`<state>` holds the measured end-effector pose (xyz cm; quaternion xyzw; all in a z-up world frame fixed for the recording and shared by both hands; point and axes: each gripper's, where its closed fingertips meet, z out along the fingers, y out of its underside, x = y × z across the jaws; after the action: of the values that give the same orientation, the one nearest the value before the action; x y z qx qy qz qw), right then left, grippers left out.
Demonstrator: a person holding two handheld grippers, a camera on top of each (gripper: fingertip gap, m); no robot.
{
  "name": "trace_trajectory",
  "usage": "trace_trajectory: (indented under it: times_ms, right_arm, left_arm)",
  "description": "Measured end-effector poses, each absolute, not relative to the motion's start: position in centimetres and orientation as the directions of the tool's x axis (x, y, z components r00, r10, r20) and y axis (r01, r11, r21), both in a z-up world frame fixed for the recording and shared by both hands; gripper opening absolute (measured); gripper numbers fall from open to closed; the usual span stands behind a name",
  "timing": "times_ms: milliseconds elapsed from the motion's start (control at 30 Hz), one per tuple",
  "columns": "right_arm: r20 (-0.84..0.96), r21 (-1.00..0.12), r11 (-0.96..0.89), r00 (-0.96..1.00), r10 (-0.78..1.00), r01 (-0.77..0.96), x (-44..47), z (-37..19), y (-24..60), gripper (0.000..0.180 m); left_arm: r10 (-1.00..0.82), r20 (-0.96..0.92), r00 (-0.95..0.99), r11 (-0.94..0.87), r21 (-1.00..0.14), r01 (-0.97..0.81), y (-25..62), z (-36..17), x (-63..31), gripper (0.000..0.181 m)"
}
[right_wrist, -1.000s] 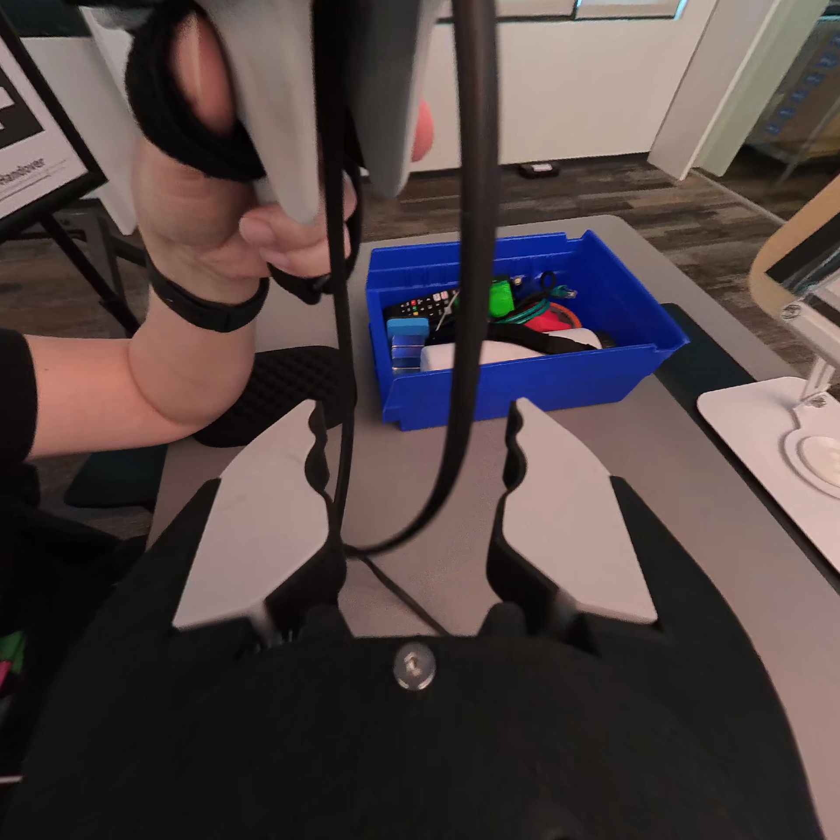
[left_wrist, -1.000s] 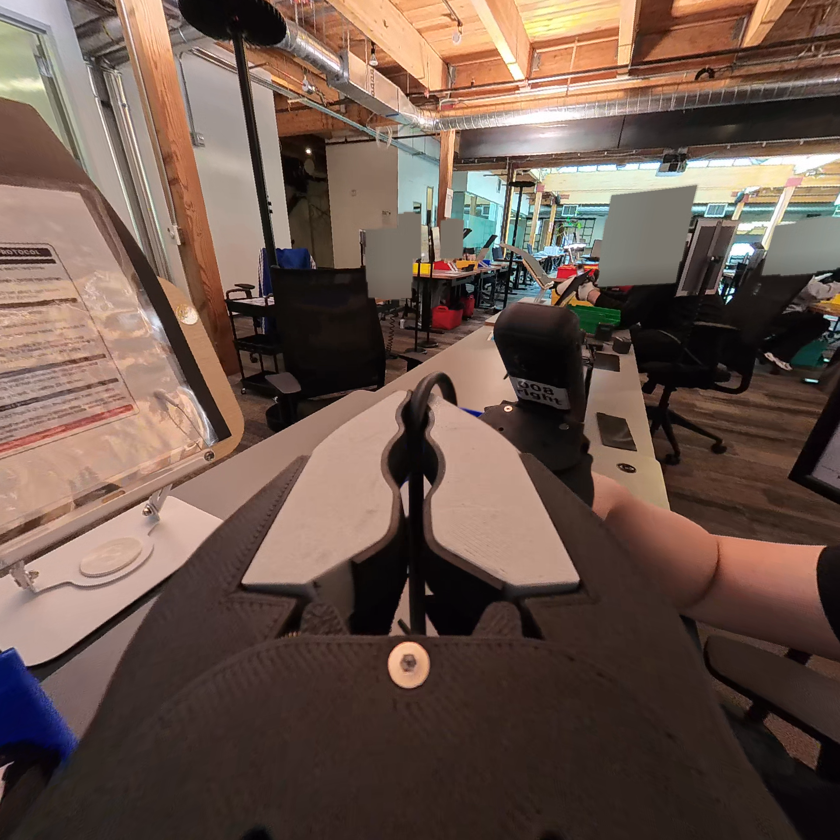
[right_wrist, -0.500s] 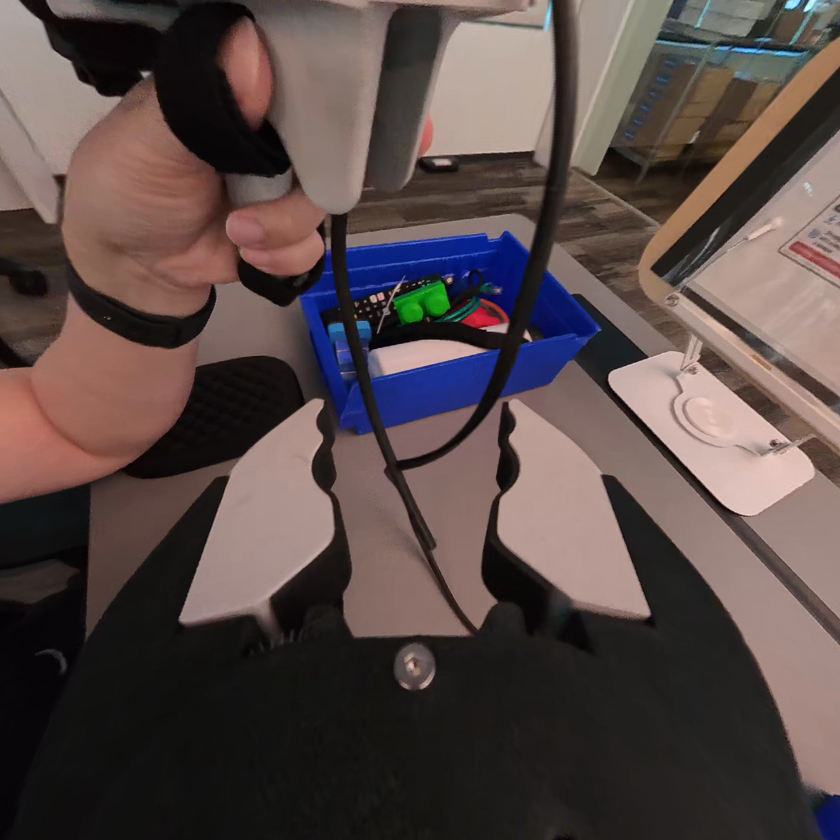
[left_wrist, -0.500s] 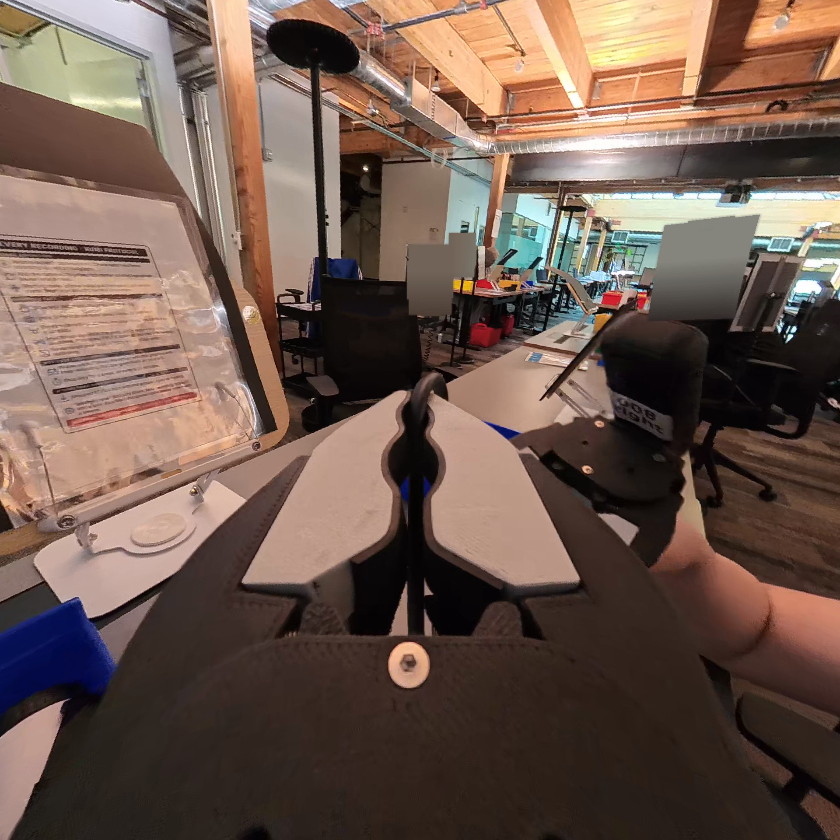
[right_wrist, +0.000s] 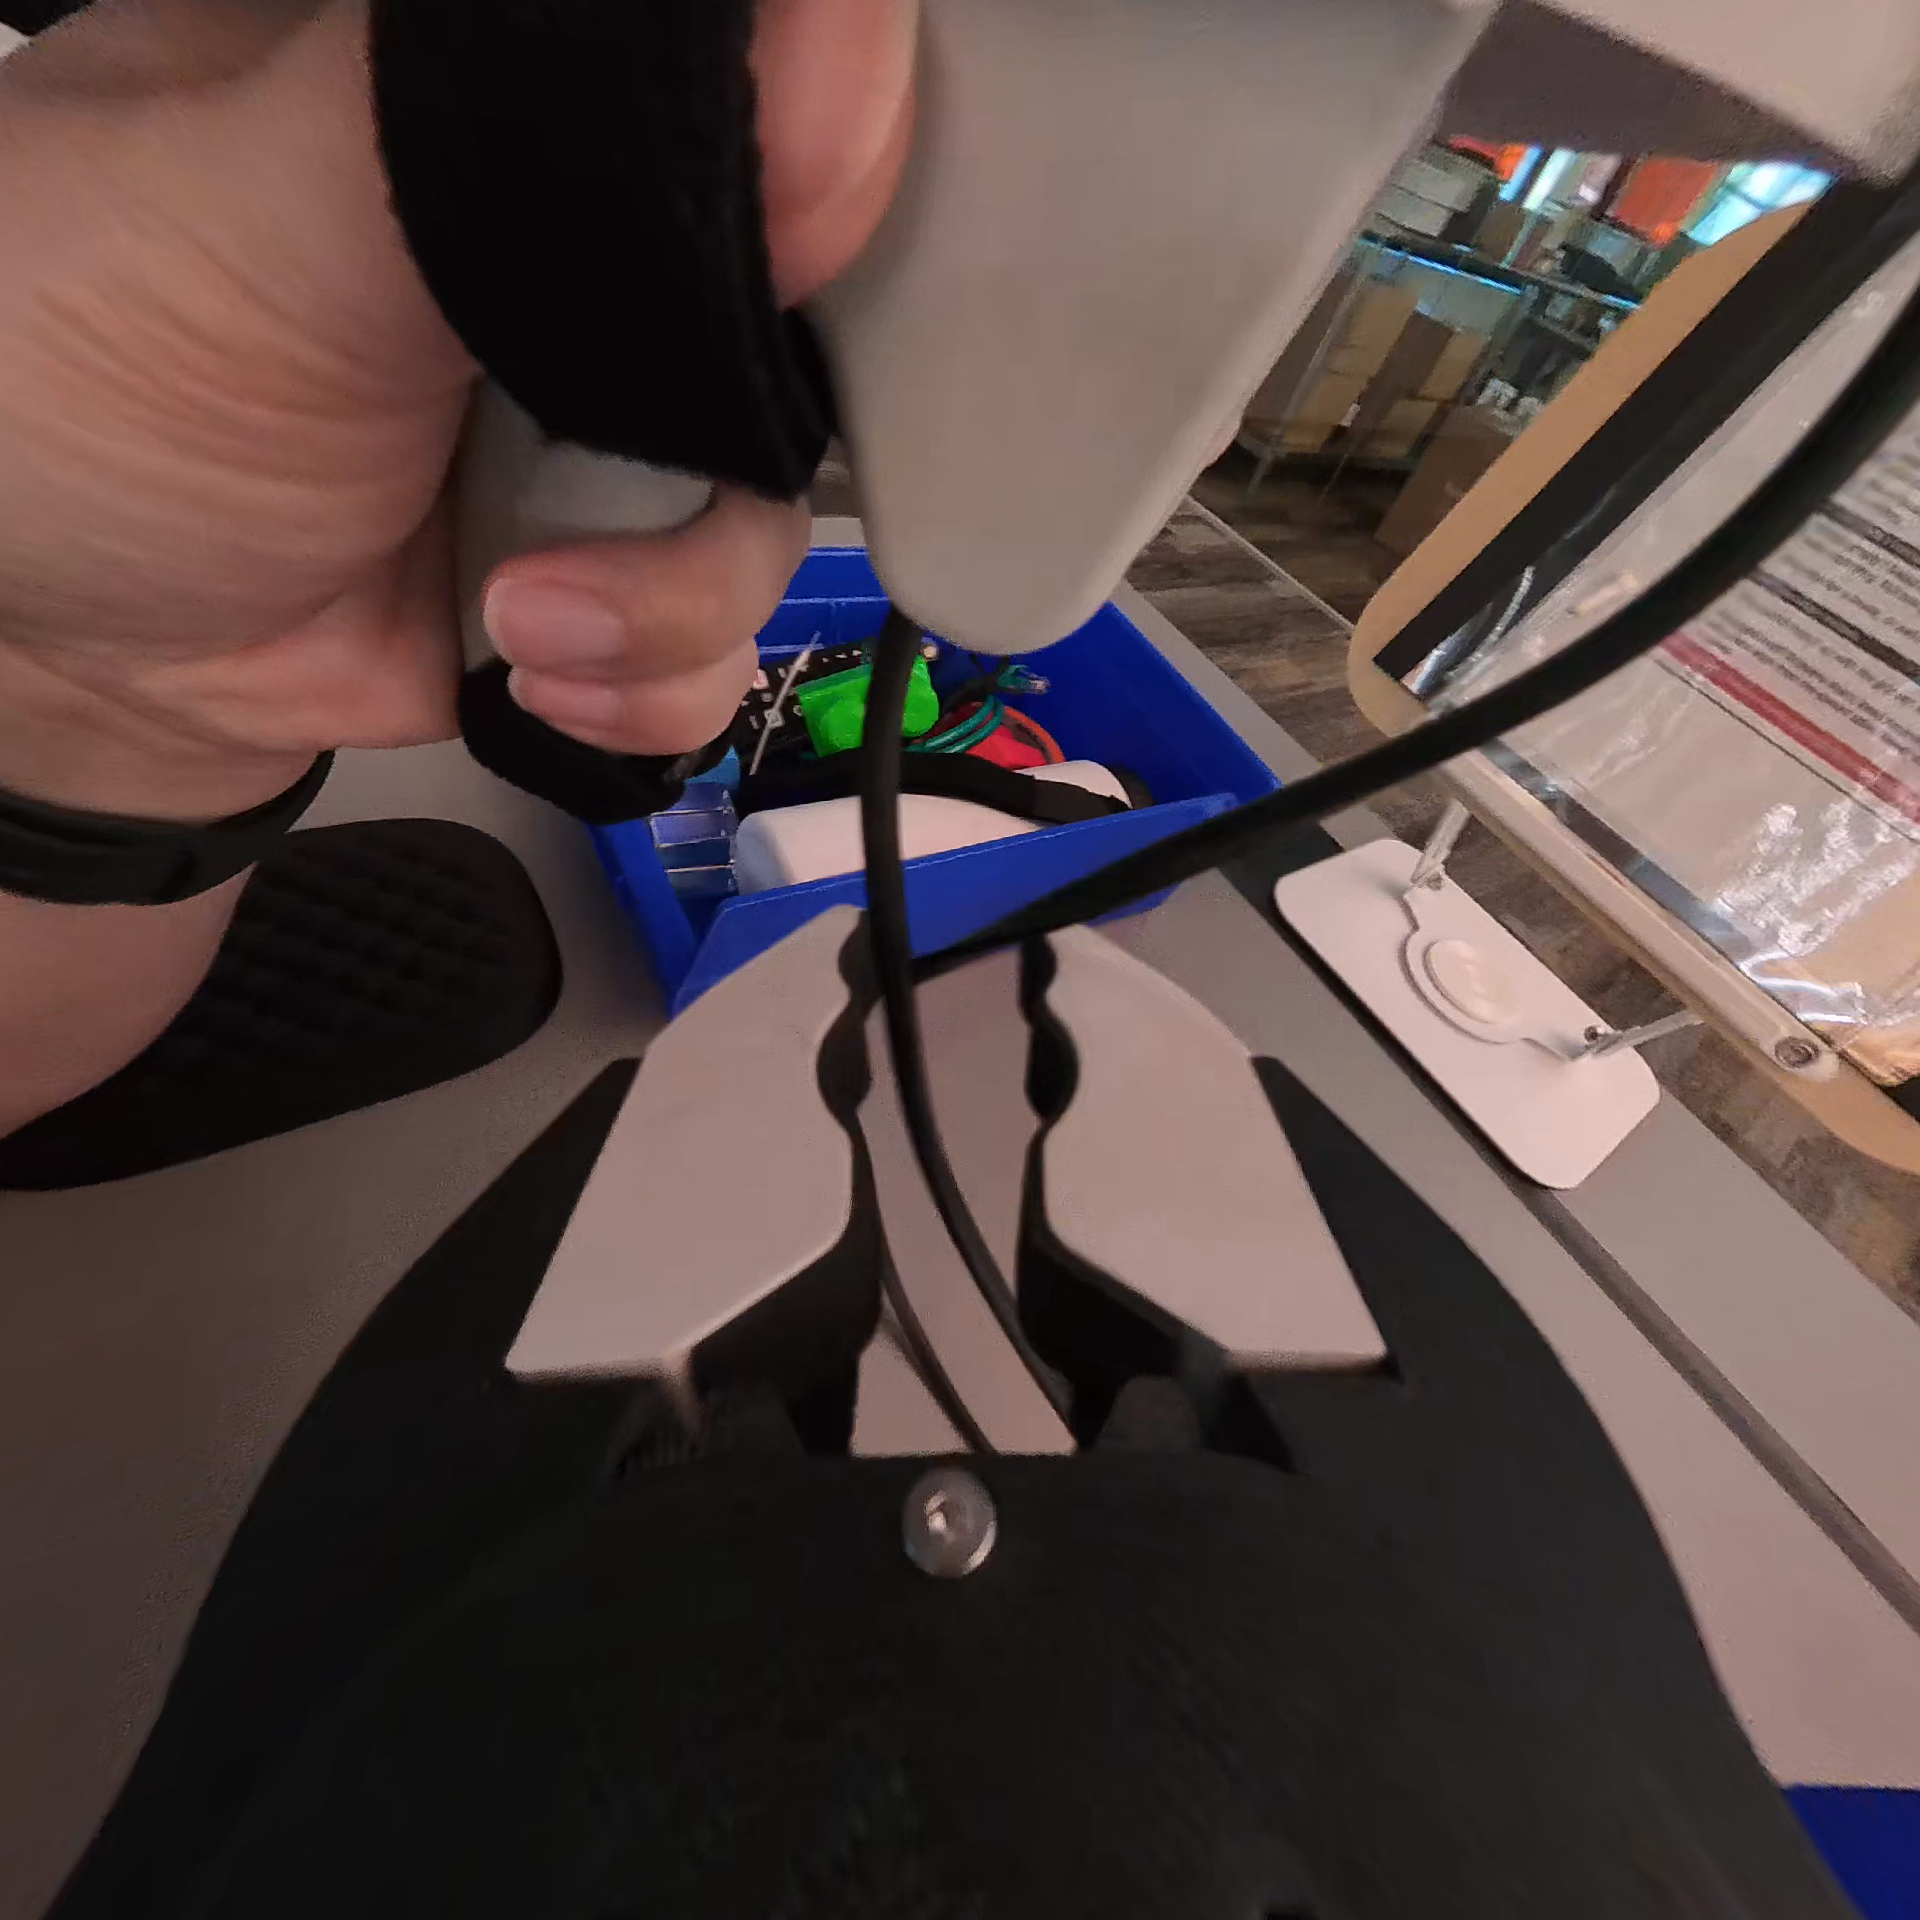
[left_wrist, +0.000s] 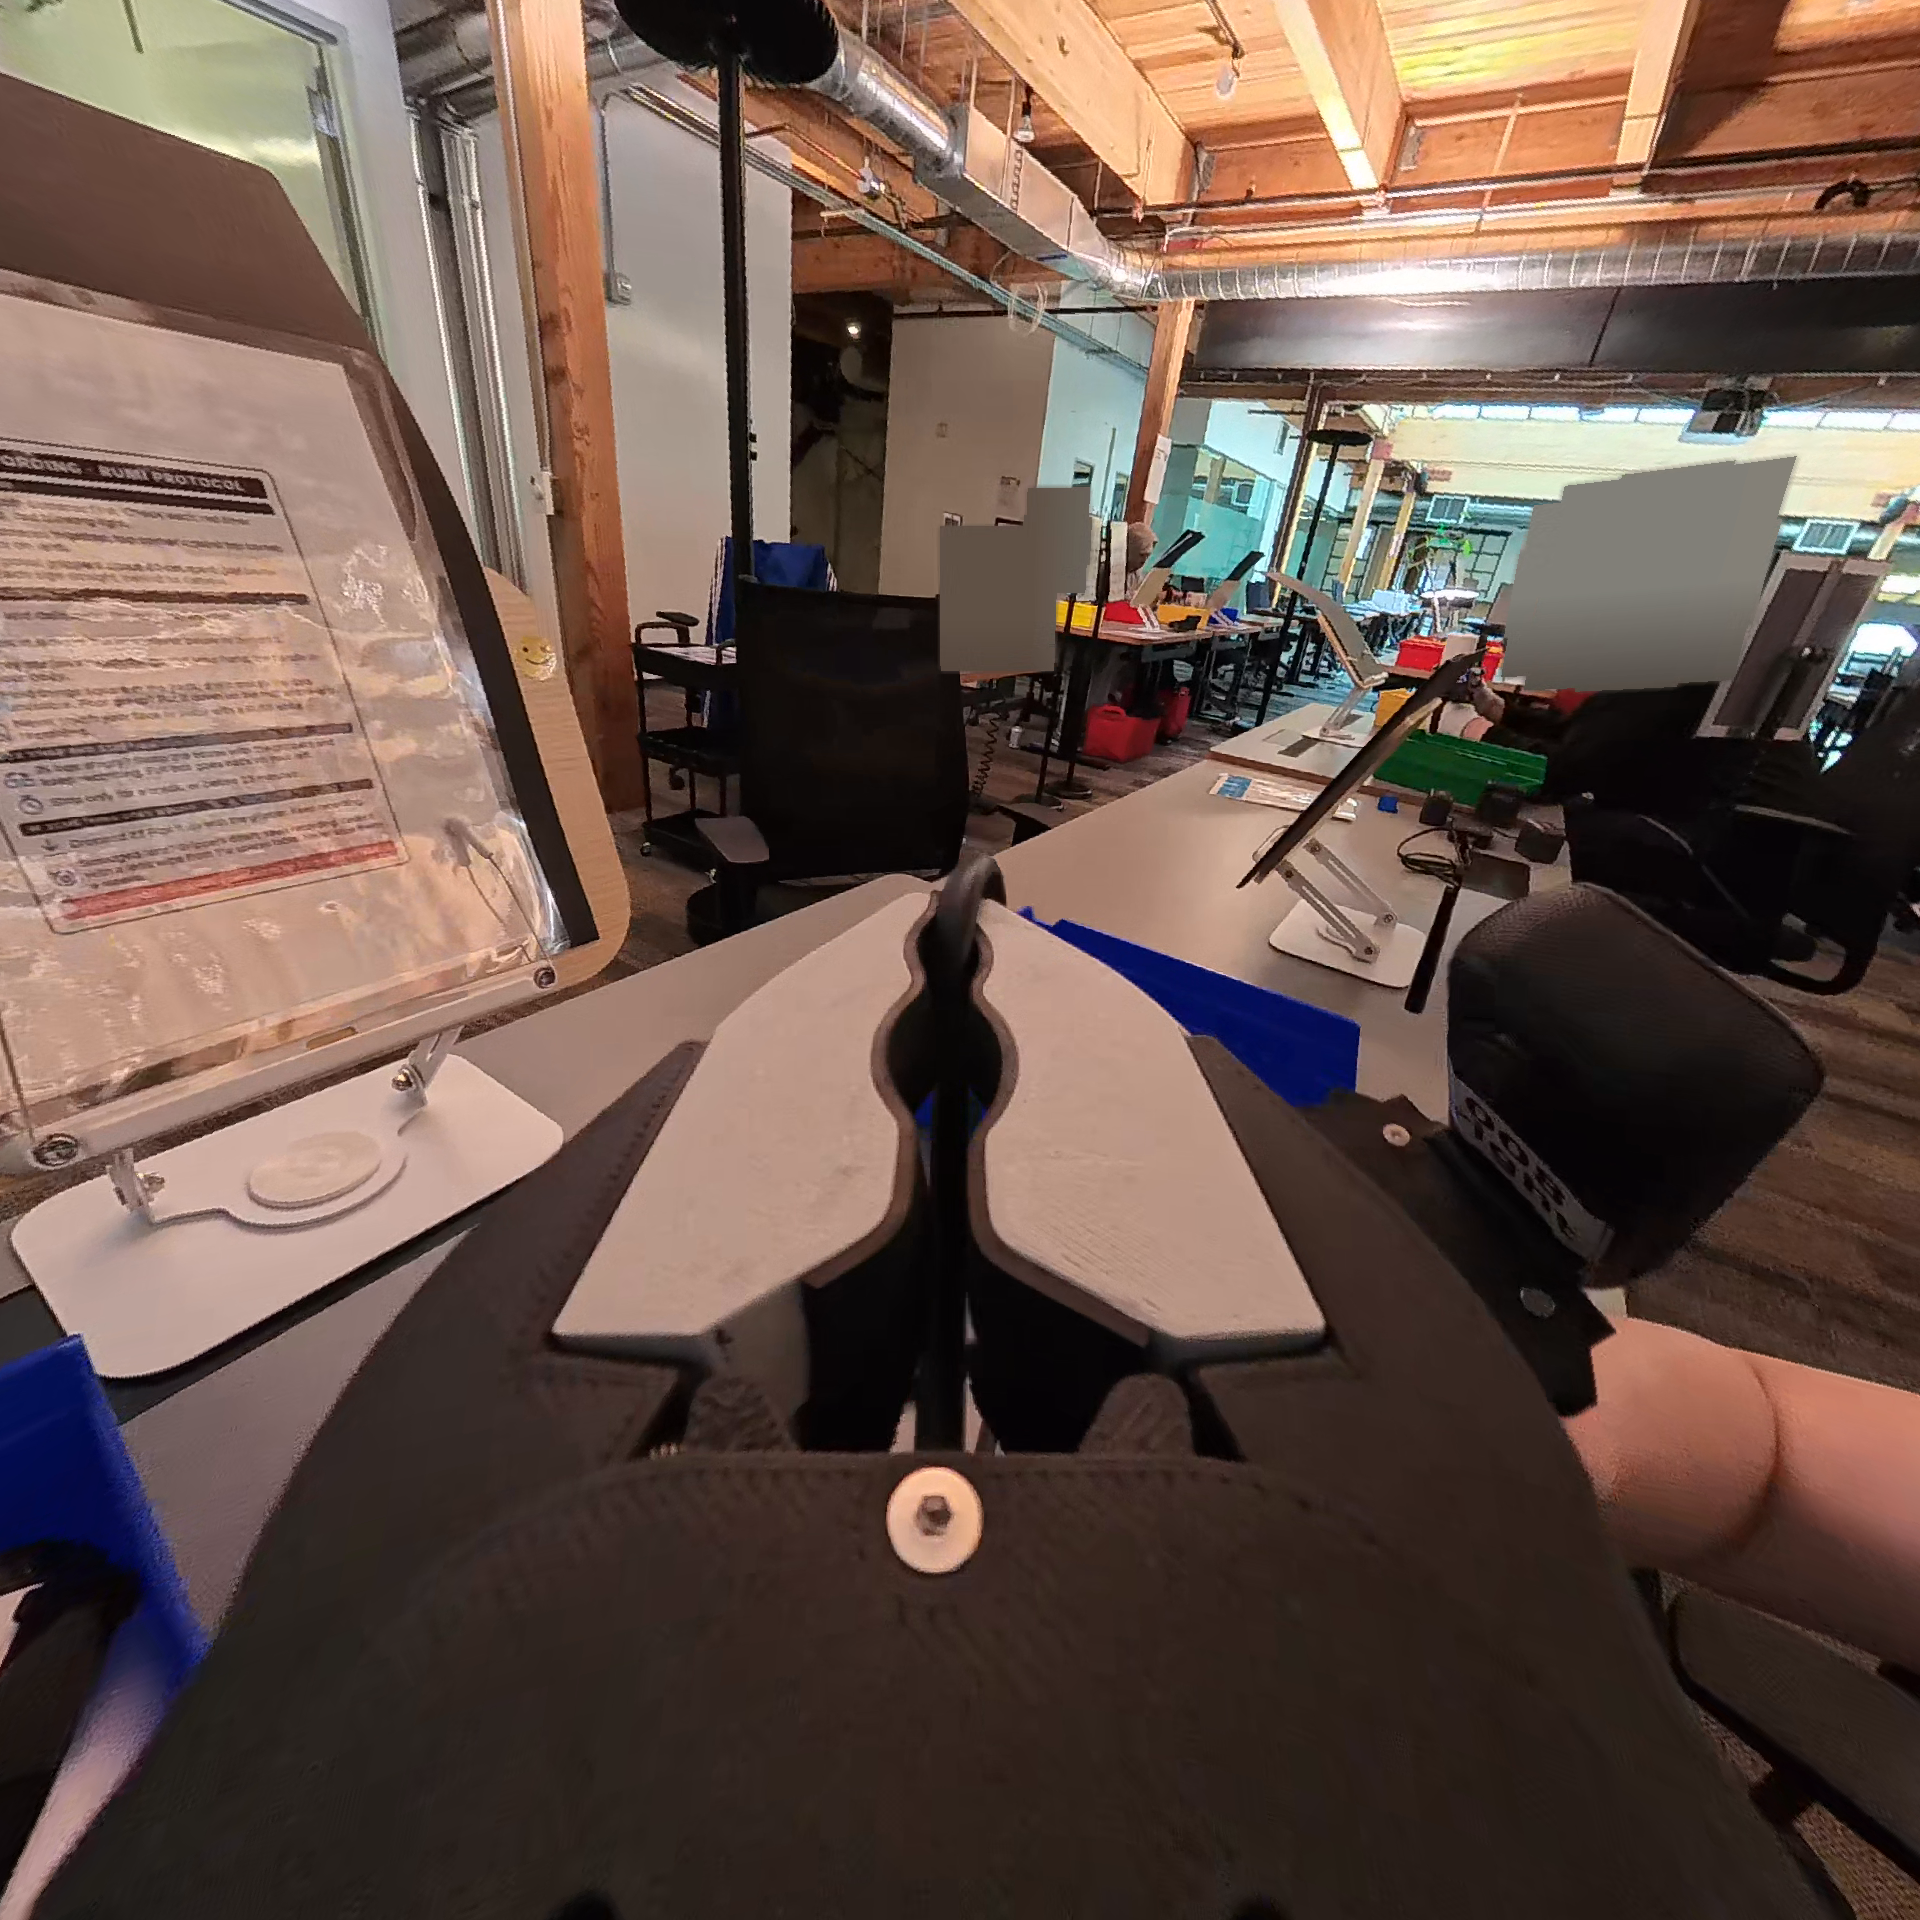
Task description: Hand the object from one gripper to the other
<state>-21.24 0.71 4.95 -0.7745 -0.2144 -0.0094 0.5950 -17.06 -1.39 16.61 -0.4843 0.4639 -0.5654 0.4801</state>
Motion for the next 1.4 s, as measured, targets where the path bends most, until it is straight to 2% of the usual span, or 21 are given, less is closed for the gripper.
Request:
trace_trajectory:
  times_ms: [100, 167, 267, 333, 500, 667, 800, 967, 1100, 1267, 1367, 1400]
  right_arm:
    - [0.244, -0.921, -0.202, 0.899, 0.363, 0.332, -21.1, 5.2, 0.4, 0.012]
    - [0.230, -0.927, -0.197, 0.898, 0.374, 0.319, -20.5, 5.8, 0.2, 0.011]
    - [0.193, -0.947, -0.169, 0.902, 0.387, 0.275, -19.1, 7.6, -0.3, 0.010]
    - [0.152, -0.968, -0.130, 0.911, 0.383, 0.217, -17.7, 9.6, -1.0, 0.010]
    - [0.039, -0.999, 0.006, 0.908, 0.417, 0.040, -14.2, 15.2, -4.3, 0.011]
    - [0.072, -0.990, 0.140, 0.939, 0.337, 0.025, -10.4, 19.4, -8.2, 0.011]
    - [0.057, -0.976, 0.216, 0.948, 0.313, -0.013, -8.6, 21.6, -11.1, 0.010]
    - [0.079, -0.969, 0.248, 0.945, 0.317, -0.002, -8.9, 22.6, -12.7, 0.010]
    - [0.097, -0.965, 0.264, 0.941, 0.325, 0.008, -9.4, 23.0, -13.4, 0.010]
    - [0.097, -0.967, 0.255, 0.937, 0.335, 0.010, -9.4, 22.9, -13.5, 0.010]
    - [0.092, -0.969, 0.249, 0.935, 0.342, 0.005, -9.3, 22.8, -13.4, 0.010]
    - [0.094, -0.969, 0.248, 0.936, 0.340, 0.007, -9.2, 22.8, -13.4, 0.010]
  left_arm:
    - [-0.989, 0.106, -0.099, -0.117, -0.987, 0.108, -1.6, 17.0, -17.4, 0.000]
    - [-0.989, 0.093, -0.111, -0.106, -0.987, 0.121, -1.8, 17.4, -17.7, 0.002]
    - [-0.998, 0.035, -0.048, -0.040, -0.992, 0.122, -1.0, 18.0, -18.4, 0.047]
    - [-0.999, -0.006, -0.031, 0.002, -0.994, 0.108, -0.6, 18.2, -18.9, 0.059]
    - [-0.989, -0.017, -0.148, 0.018, -1.000, -0.005, -1.0, 16.1, -18.4, 0.059]
    - [-0.980, -0.010, -0.200, 0.029, -0.995, -0.093, -1.3, 11.4, -13.8, 0.062]
    - [-0.948, 0.021, -0.317, 0.031, -0.987, -0.159, -4.3, 6.4, -10.1, 0.065]
    - [-0.893, 0.128, -0.431, -0.082, -0.989, -0.124, -8.7, 3.8, -8.0, 0.059]
    - [-0.880, 0.167, -0.445, -0.104, -0.981, -0.163, -10.3, 2.0, -7.3, 0.063]
    - [-0.836, 0.235, -0.495, -0.196, -0.972, -0.131, -11.7, 3.4, -7.7, 0.057]
    - [-0.901, 0.191, -0.389, -0.147, -0.979, -0.141, -10.2, 2.8, -7.2, 0.032]
    - [-0.906, 0.169, -0.389, -0.123, -0.983, -0.139, -10.0, 2.7, -7.3, 0.012]
